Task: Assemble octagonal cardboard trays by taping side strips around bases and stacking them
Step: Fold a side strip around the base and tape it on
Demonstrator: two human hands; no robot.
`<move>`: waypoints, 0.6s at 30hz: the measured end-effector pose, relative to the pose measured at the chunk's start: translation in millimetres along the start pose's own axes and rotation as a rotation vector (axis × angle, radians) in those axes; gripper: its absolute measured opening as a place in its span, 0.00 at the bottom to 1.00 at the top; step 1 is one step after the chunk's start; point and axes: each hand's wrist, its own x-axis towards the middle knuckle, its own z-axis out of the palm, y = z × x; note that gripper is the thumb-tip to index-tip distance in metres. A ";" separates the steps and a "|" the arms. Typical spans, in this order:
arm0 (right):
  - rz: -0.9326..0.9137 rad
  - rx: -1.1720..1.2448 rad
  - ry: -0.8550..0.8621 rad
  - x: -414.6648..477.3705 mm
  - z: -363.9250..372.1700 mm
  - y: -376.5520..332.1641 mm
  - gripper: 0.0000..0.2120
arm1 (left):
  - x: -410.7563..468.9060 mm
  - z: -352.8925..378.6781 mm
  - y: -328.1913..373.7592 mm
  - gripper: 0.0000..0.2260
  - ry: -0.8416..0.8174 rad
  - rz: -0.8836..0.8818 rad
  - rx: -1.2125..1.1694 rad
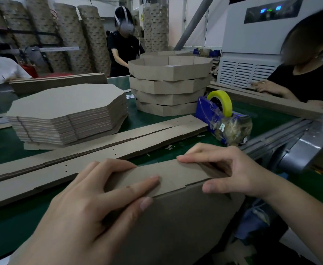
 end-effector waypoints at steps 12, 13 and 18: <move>-0.006 0.045 0.006 5.0 1.2 4.0 0.24 | 0.9 3.0 -0.4 0.13 0.051 -0.026 -0.054; -0.007 0.053 0.004 4.9 2.0 4.4 0.25 | 0.6 3.0 -0.6 0.13 0.050 -0.023 -0.048; -0.032 0.045 0.008 2.5 5.7 6.9 0.27 | 0.8 1.4 -2.0 0.13 0.019 0.007 -0.019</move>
